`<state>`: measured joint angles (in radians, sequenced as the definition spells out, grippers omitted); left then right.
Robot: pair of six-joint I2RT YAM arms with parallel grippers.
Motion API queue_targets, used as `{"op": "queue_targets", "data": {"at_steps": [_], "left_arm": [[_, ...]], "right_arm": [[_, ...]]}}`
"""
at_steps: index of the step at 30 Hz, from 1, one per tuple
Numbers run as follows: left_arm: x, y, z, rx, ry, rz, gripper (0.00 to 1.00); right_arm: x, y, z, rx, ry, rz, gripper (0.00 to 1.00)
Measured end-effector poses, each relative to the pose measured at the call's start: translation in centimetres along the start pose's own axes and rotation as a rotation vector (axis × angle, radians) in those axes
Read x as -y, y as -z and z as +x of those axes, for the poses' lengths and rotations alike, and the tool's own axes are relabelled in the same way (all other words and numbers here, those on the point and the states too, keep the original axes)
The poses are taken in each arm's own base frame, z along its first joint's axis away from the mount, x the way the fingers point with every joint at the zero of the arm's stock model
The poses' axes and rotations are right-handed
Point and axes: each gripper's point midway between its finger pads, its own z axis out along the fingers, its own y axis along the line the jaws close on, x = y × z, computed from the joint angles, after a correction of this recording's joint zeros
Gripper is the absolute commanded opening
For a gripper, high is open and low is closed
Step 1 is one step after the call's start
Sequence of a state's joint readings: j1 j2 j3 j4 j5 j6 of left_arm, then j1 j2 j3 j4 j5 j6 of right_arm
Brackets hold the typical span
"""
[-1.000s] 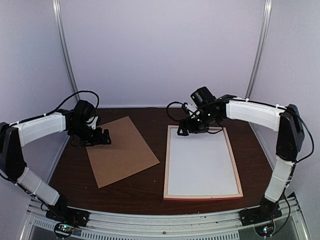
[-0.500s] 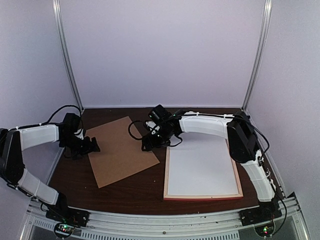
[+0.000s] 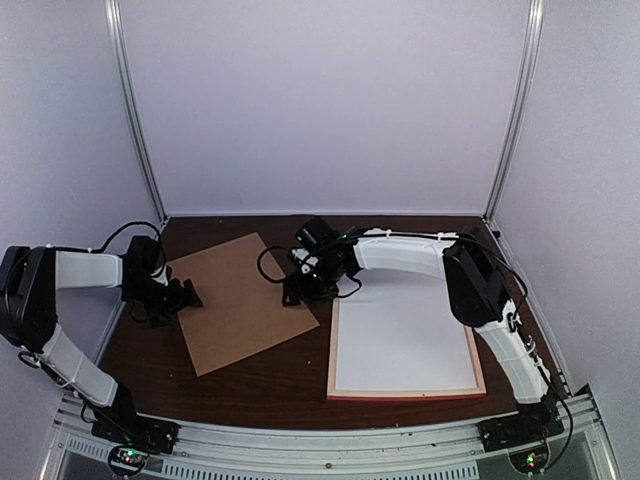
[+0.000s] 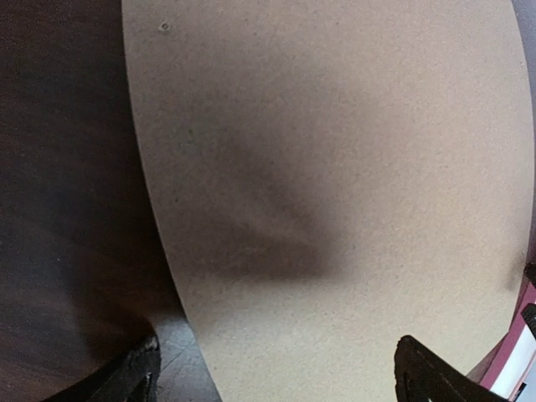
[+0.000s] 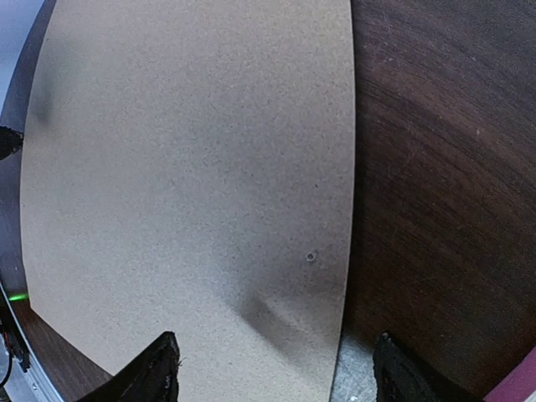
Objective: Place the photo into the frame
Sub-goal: Pick up the backboard from the center of the board.
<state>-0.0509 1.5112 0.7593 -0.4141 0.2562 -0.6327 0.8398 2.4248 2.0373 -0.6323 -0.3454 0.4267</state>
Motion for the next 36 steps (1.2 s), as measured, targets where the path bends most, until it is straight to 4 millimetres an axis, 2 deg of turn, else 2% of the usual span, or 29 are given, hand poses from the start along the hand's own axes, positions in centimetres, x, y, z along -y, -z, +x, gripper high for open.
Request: {"op": "queue_targets", "data": {"at_steps": [10,14,21,24,36], "left_arm": [[1.7,-0.6,-1.0,0.042,0.012,0.124,0.9],[2.0,-0.6,-1.1,0.064,0.02,0.172,0.87],[2.7,-0.2,-0.3,0.059,0.054,0.251,0.82],[3.3,0.5,-0.3,0.068,0.064,0.281,0.81],[7.3,5.6,-2.5,0.168,0.026,0.46,0.78]], "right_arm": [[-0.9,-0.6,0.0,0.03,-0.037,-0.079,0.75],[-0.7,-0.3,0.1,0.043,-0.063,-0.088,0.75],[0.0,0.0,0.2,0.049,-0.102,-0.086,0.73],[0.2,0.1,0.1,0.052,-0.114,-0.084,0.73],[0.6,0.3,0.4,0.065,-0.118,-0.085,0.72]]}}
